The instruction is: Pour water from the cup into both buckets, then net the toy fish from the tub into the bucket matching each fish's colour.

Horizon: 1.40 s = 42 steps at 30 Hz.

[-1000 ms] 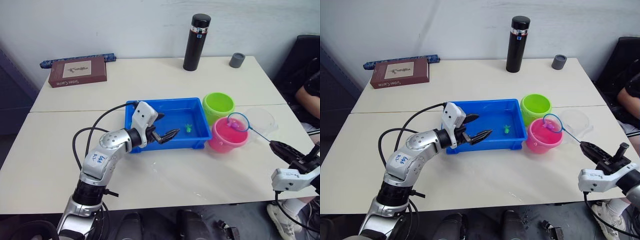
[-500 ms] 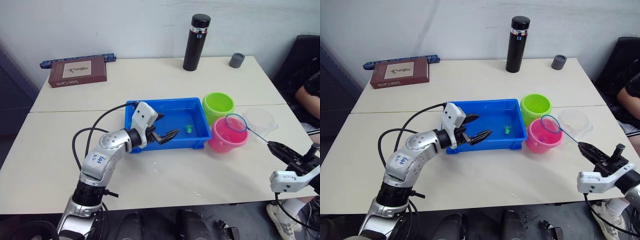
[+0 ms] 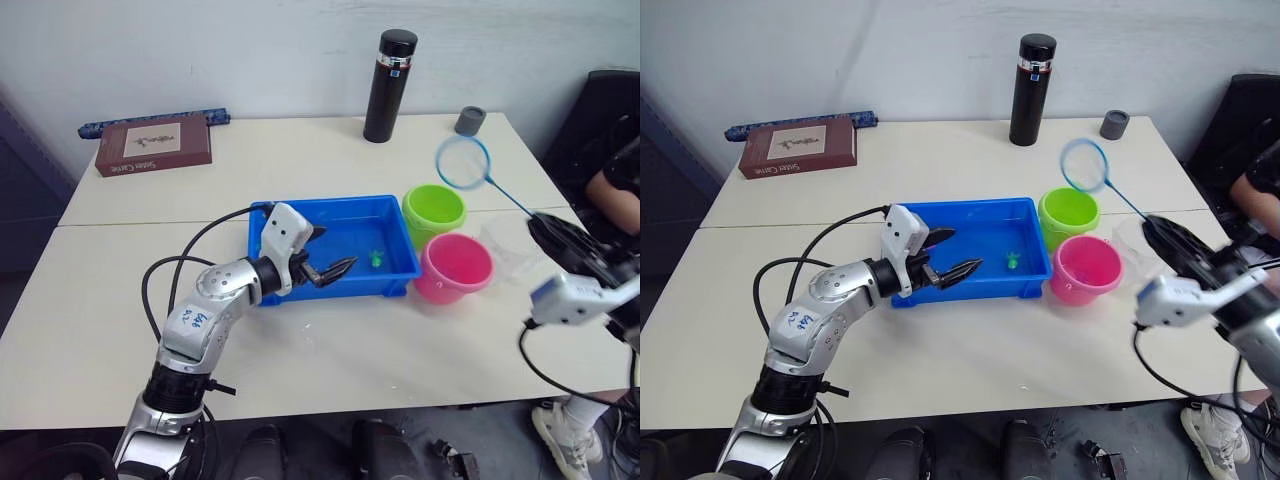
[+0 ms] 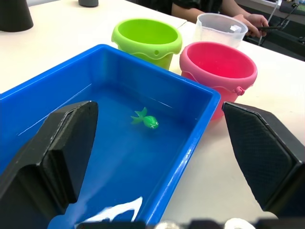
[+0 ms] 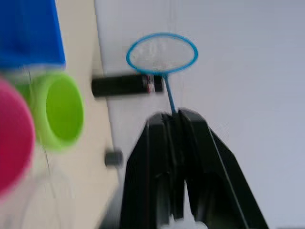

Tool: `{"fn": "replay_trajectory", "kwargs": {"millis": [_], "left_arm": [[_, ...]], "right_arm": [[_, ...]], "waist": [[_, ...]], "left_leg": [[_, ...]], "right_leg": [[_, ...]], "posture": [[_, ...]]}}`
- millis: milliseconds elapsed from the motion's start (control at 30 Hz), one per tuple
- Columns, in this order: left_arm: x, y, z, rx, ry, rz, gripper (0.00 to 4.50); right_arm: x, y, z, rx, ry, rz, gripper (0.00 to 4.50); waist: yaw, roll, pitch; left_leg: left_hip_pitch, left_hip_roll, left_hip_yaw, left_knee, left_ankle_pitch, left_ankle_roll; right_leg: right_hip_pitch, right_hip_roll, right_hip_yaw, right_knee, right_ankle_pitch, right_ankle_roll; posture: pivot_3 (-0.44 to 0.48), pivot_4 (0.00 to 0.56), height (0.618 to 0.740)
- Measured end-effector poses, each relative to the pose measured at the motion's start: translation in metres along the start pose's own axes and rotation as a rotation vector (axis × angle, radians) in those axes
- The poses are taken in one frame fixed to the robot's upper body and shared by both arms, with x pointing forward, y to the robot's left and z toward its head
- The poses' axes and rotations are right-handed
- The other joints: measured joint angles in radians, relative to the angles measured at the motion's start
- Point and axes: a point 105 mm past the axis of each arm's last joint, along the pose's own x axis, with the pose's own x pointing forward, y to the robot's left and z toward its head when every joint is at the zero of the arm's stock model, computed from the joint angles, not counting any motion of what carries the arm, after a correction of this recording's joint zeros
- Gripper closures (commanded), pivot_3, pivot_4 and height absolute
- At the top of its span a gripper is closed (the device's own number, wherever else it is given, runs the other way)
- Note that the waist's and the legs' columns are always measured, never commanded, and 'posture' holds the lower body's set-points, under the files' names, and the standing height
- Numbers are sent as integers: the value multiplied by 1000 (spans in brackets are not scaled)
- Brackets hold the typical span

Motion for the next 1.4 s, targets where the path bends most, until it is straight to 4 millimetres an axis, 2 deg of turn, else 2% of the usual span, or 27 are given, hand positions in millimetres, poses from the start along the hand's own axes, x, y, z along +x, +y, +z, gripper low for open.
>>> {"fn": "replay_trajectory", "kwargs": {"millis": [200, 300, 367, 533, 767, 833, 1067, 1200, 1400], "left_arm": [[-10, 9, -6, -16, 15, 99, 16], [-16, 11, -6, -14, 9, 138, 16], [-19, 10, -9, -22, 17, 159, 16], [-31, 16, -14, -33, 29, 246, 16], [-44, 9, -23, -62, 52, 315, 16], [-45, 9, -23, -62, 53, 323, 16], [-49, 8, -25, -69, 61, 349, 16], [-49, 8, -25, -69, 63, 350, 16], [-49, 8, -25, -71, 62, 352, 16]], "right_arm": [[43, 18, 16, 432, -40, 92, 4500], [58, 22, 22, 543, -66, 143, 4500], [68, 26, 19, 617, -59, 167, 4500], [79, 52, 13, 794, -17, 297, 4500], [86, 86, 15, 892, 12, 474, 4500], [86, 90, 15, 900, 19, 491, 4500], [86, 108, 33, 970, 3, 646, 4500], [85, 107, 41, 963, -22, 673, 4500], [86, 121, 51, 1000, -25, 724, 4500]], "waist": [[3, 0, 0], [3, 0, 0], [2, 0, 0], [2, 0, 0], [1, 0, 0], [1, 0, 0], [1, 0, 0], [1, 0, 0], [0, 0, 0]], "left_leg": [[-2, 0, -1, 4, -3, 4], [-2, 1, -1, 4, -3, 5], [-2, 0, -1, 4, -3, 5], [-2, 1, -1, 3, -3, 5], [-2, 1, -1, 3, -3, 5], [-2, 1, -1, 3, -3, 5], [-3, 1, -1, 3, -3, 5], [-3, 1, -1, 3, -3, 5], [-3, 1, -1, 3, -4, 5]], "right_leg": [[0, -1, 0, 1, 0, 0], [-1, -1, -1, 2, 0, -1], [-1, -1, -1, 2, 0, -1], [-2, -1, -1, 3, -1, -1], [-3, -1, -1, 3, -1, -1], [-3, -1, -1, 3, -1, -1], [-3, -1, -1, 3, -1, -2], [-3, -1, -1, 3, -1, -2], [-3, -1, -1, 3, -1, -2]], "posture": [[0, 150, 740], [0, 150, 740], [0, 150, 740], [0, 150, 740], [0, 150, 740], [0, 150, 740], [0, 150, 740], [0, 150, 740], [0, 150, 740]]}}
